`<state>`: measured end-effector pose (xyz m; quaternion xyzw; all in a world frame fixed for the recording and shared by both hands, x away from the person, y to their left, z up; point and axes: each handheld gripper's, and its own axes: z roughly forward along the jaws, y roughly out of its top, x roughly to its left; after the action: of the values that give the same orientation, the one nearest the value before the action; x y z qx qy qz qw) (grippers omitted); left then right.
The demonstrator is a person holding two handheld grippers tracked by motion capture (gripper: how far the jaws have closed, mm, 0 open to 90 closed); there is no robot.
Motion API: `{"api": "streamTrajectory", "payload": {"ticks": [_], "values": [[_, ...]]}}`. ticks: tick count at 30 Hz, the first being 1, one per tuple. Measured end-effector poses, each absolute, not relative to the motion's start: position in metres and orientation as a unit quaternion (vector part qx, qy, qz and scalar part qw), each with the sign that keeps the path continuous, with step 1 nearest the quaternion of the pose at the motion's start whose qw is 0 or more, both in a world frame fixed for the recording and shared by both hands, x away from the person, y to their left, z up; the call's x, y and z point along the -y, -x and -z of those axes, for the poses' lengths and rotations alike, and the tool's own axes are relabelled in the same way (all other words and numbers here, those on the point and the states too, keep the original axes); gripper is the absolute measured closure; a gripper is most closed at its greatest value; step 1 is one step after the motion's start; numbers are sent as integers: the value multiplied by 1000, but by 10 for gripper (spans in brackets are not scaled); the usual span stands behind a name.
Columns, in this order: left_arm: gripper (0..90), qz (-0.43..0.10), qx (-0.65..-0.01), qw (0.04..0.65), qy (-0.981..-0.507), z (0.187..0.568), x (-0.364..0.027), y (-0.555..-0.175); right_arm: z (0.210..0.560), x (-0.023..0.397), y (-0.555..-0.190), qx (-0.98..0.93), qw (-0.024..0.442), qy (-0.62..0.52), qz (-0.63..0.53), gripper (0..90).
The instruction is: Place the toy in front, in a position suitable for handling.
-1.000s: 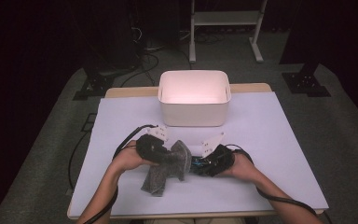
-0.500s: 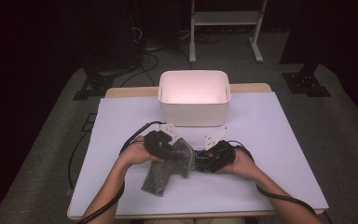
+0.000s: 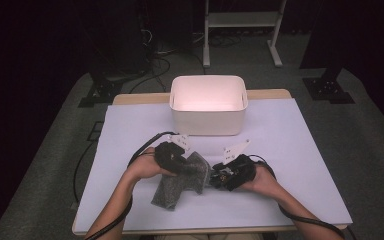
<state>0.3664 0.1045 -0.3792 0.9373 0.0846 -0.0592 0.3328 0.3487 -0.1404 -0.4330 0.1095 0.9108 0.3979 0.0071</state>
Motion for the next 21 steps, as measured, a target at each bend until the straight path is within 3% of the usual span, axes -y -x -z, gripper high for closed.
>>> {"api": "streamTrajectory", "payload": {"ticks": [3, 5, 10, 21], "values": [[778, 48, -88, 330, -939, 382, -105, -363, 431, 142, -348, -906, -11, -120, -406, 312], [776, 55, -87, 332, -938, 387, -104, -362, 433, 142, -346, -909, -6, -126, -397, 264], [773, 57, -89, 337, -935, 390, -106, -359, 434, 143, -338, -911, 22, -122, -393, 260], [773, 63, -85, 335, -936, 395, -105, -352, 434, 145, -329, -912, 38, -125, -388, 229]]}}
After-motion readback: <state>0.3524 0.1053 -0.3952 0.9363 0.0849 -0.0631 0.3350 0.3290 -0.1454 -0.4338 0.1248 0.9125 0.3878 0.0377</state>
